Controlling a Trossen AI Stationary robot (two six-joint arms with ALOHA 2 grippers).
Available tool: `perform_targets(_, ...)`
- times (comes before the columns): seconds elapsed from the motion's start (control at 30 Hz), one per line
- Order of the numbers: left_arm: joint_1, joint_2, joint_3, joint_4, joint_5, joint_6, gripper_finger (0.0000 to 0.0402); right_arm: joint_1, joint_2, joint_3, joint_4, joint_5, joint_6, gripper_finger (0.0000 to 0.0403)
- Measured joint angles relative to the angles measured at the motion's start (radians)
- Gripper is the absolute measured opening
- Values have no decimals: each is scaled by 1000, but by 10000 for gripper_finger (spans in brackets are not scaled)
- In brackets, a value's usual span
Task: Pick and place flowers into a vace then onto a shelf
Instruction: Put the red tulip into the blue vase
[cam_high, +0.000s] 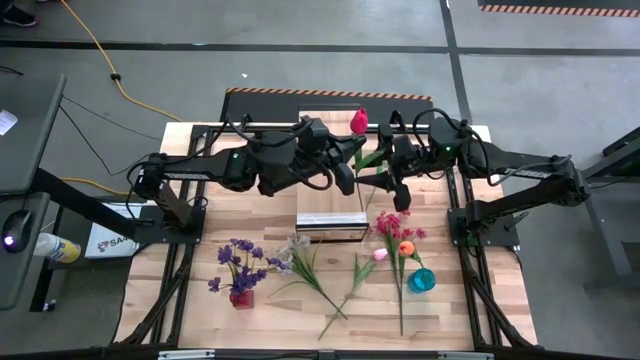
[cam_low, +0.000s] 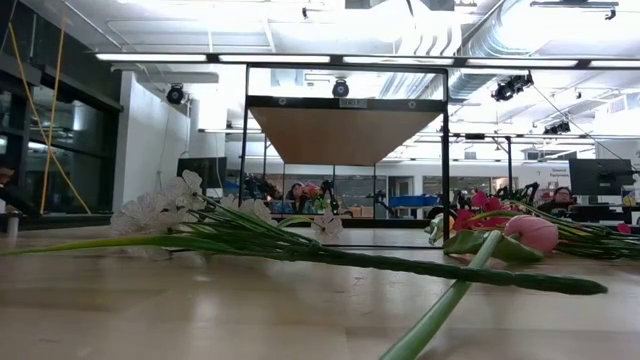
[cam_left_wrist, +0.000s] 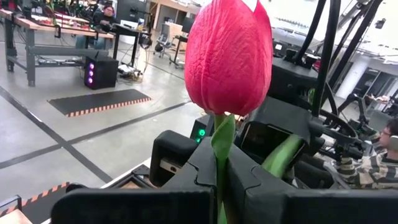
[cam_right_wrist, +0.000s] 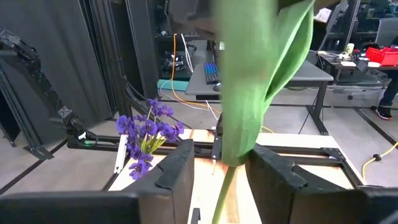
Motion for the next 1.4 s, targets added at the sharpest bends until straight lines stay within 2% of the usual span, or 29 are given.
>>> perform_targets(0.27,0,0,0,0,0,0,35,0,0,0,0,51,-31,94)
perform_targets(0.57,0,0,0,1,0,0,35,-1,0,0,-1,50,-53,10)
perform_targets(1.07,0,0,0,5,3,17,45,0,-13,-2,-3,53,-48,4)
perform_targets(1.4,0,0,1,1,63,61,103,-1,-58,-2,5,125,-65,3)
